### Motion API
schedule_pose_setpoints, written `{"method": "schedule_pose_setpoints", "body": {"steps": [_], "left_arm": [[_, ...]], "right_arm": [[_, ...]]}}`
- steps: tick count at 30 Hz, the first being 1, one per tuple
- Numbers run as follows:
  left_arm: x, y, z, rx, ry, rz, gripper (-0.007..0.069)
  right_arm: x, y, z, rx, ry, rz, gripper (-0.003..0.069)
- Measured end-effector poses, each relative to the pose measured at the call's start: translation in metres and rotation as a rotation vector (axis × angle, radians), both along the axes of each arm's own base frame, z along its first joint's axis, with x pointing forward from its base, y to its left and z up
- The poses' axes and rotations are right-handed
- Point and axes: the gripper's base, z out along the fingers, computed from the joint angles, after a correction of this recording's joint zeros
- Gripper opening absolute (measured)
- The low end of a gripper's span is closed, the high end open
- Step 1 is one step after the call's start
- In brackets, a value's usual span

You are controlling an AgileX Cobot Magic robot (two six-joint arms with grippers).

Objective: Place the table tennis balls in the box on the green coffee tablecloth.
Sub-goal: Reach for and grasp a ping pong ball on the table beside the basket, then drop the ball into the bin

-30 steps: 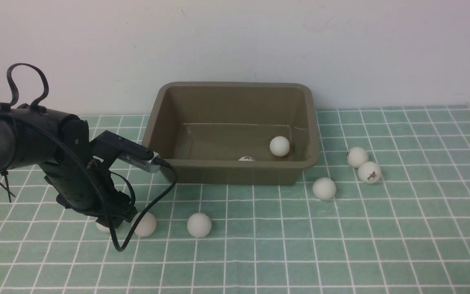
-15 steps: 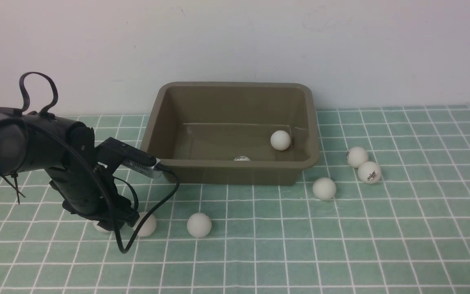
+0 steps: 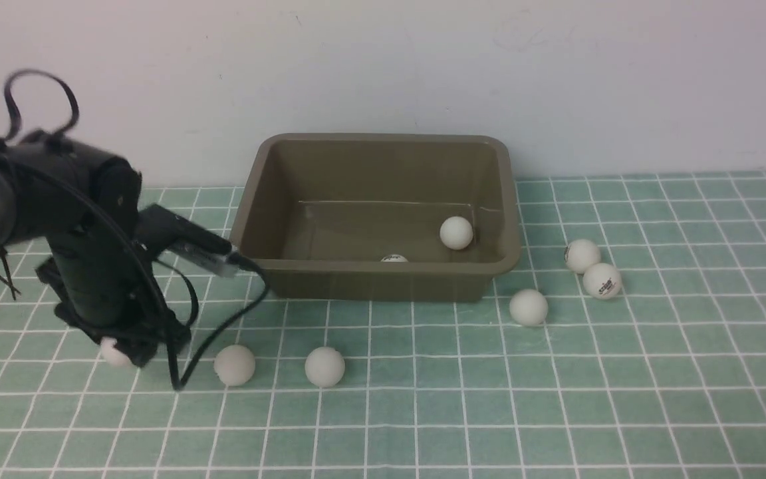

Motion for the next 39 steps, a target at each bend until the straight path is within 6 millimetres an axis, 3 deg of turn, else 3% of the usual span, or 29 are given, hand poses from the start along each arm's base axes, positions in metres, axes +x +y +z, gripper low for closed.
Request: {"method": "schedule_pose_setpoints", "body": {"steps": [4,9,12,23,39], "left_arm": [[0.016,-0.012,0.042,-0.14,-0.147,0.025,0.0355],[0.03,-0.029,0.059,-0.31,-0.305,-0.045,0.0355],[0.039,-0.04,0.054,-0.374,-0.347,-0.09,0.0355],[0.063,-0.068,0.0,-0.421,-0.31,-0.155,0.0355],[0.066,-0.073,0.003,-0.414,-0.344,-0.192,0.043]], "right_arm": [[0.0,0.0,0.0,0.0,0.0,0.0,-0.0018],[0.0,0.0,0.0,0.0,0.0,0.0,-0.0018],[0.0,0.0,0.0,0.0,0.0,0.0,-0.0018],[0.0,0.0,0.0,0.0,0.0,0.0,-0.0018],[0.0,0.0,0.0,0.0,0.0,0.0,-0.0018]]}}
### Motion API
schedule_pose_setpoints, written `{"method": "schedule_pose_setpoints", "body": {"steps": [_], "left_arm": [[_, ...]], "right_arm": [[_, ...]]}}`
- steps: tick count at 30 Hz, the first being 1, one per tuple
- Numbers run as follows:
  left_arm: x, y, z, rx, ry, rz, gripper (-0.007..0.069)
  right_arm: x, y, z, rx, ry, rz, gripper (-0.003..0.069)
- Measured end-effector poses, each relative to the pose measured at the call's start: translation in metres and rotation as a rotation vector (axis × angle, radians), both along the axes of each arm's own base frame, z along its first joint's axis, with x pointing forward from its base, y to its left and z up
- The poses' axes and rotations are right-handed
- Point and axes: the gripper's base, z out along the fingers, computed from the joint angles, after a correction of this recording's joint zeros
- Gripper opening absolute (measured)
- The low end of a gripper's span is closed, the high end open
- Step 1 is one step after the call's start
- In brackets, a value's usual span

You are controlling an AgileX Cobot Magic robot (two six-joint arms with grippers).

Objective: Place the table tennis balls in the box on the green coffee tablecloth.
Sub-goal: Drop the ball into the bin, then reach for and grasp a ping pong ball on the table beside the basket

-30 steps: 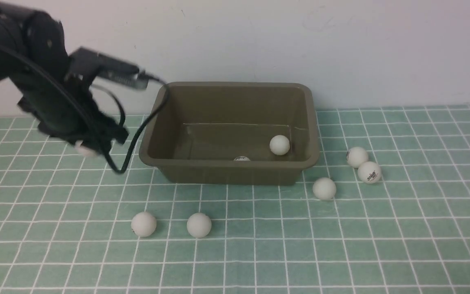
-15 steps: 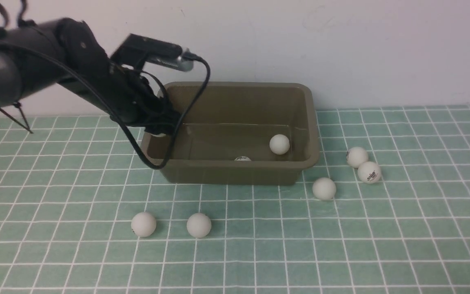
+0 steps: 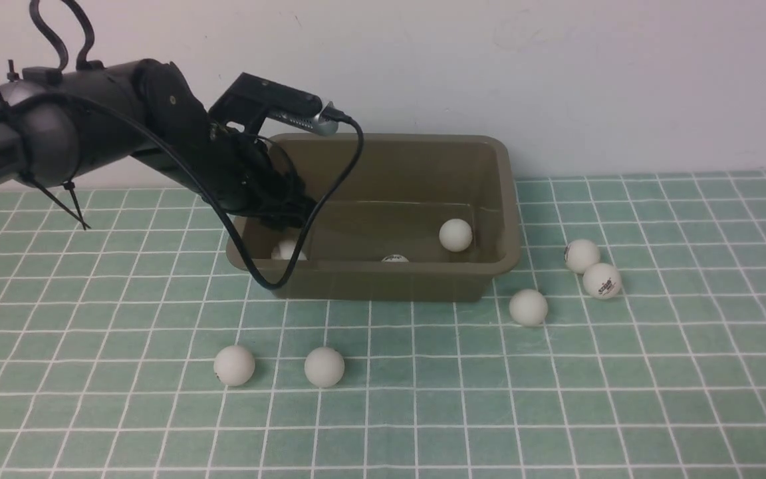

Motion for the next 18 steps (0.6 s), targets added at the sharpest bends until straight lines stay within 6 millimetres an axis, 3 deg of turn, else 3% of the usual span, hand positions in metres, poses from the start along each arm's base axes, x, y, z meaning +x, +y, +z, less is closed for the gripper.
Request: {"method": "schedule_pose_setpoints", "body": {"steps": [6,13,18], "left_arm": [[-0.007,0.0,0.013,0.002,0.047,-0.028,0.043],[-0.038,0.008,0.051,0.035,0.123,-0.029,0.043],[-0.056,0.021,0.058,0.149,0.245,0.019,0.043]], "right_arm": [[0.0,0.0,0.0,0.0,0.0,0.0,-0.0018],[0.0,0.0,0.0,0.0,0.0,0.0,-0.0018],[0.0,0.0,0.0,0.0,0.0,0.0,-0.0018]]}}
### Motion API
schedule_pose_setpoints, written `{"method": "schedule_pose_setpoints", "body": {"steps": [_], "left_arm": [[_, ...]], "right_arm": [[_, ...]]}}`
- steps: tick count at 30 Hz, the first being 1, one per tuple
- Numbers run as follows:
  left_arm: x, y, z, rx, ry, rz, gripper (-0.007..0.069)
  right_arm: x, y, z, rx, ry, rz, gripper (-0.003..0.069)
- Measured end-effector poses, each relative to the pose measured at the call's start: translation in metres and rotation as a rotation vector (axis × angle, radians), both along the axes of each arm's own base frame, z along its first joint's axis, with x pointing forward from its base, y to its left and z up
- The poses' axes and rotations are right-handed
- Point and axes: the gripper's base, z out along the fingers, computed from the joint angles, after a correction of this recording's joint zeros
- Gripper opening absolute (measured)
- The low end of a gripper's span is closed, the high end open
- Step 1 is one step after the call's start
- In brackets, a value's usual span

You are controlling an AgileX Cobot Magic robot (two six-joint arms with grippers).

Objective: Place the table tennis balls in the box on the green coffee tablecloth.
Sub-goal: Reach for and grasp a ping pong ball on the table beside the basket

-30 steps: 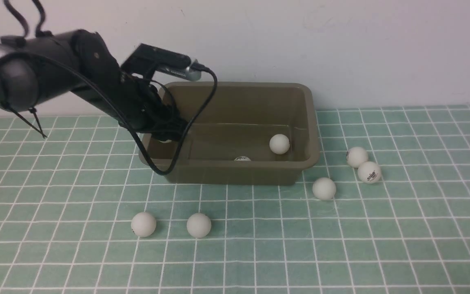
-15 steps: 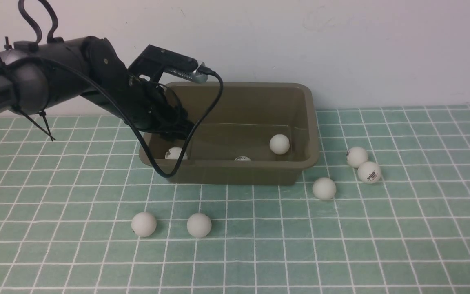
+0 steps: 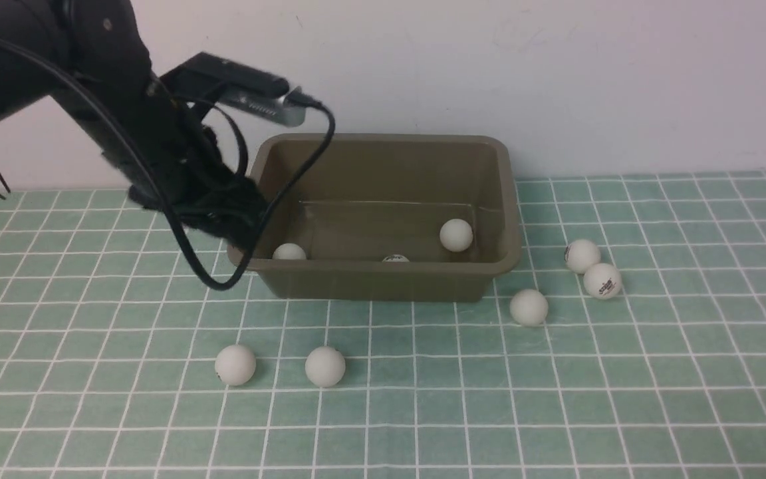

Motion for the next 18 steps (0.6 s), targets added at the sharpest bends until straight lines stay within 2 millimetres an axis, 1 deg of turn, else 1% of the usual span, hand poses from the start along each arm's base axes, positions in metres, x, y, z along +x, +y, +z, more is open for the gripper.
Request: {"method": "schedule_pose_setpoints", "body": {"steps": [4,7,11,14,15,18], "left_arm": [[-0.008,0.008,-0.006,0.084,0.092,0.022,0.043],[-0.01,0.009,-0.014,0.088,0.113,0.027,0.043],[-0.014,0.005,-0.036,0.032,0.12,0.039,0.043],[-0.015,0.003,-0.048,0.001,0.107,0.044,0.043],[-0.015,0.002,-0.056,-0.01,0.094,0.05,0.043],[-0.014,0.002,-0.068,-0.012,0.092,0.056,0.043]], "right_arm": [[0.0,0.0,0.0,0.0,0.0,0.0,-0.0018],[0.0,0.0,0.0,0.0,0.0,0.0,-0.0018],[0.0,0.0,0.0,0.0,0.0,0.0,-0.0018],[0.0,0.0,0.0,0.0,0.0,0.0,-0.0018],[0.0,0.0,0.0,0.0,0.0,0.0,-0.0018],[0.0,0.0,0.0,0.0,0.0,0.0,-0.0018]]}}
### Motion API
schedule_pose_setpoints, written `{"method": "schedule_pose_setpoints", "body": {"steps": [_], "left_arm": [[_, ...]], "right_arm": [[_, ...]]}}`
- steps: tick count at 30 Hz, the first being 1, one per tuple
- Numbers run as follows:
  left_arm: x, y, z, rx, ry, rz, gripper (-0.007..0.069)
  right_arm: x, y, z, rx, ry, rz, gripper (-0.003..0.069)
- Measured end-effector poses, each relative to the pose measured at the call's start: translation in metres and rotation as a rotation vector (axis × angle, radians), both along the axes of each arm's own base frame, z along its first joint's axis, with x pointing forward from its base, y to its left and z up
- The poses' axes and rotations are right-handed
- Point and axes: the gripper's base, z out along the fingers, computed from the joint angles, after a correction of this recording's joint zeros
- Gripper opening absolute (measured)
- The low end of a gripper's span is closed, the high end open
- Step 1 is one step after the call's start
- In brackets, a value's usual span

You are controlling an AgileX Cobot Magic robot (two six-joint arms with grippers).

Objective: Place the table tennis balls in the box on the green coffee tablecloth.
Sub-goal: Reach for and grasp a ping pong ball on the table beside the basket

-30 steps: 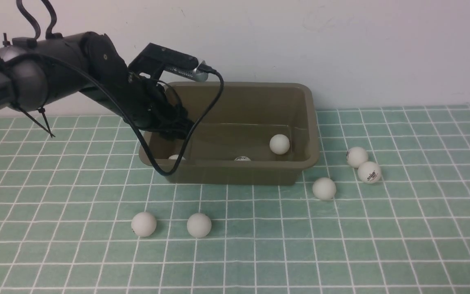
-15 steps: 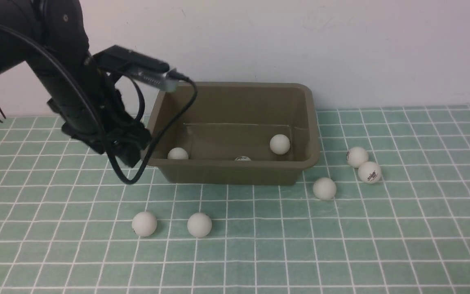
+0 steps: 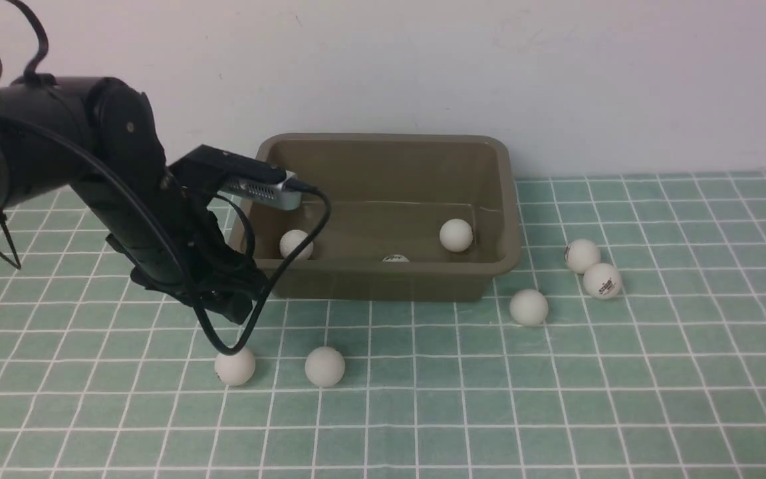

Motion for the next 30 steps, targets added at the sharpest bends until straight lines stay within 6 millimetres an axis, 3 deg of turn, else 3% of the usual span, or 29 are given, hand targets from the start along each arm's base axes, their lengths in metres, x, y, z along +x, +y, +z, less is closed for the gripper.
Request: {"method": "schedule_pose_setpoints", "body": {"steps": [12,30], "left_arm": [[0.015,-0.003,-0.057,0.029,0.115,0.005,0.043],[0.016,-0.006,-0.073,0.01,0.168,0.021,0.0416]], "right_arm": [[0.0,0.0,0.0,0.0,0.0,0.0,-0.0018],[0.0,0.0,0.0,0.0,0.0,0.0,-0.0018]]}}
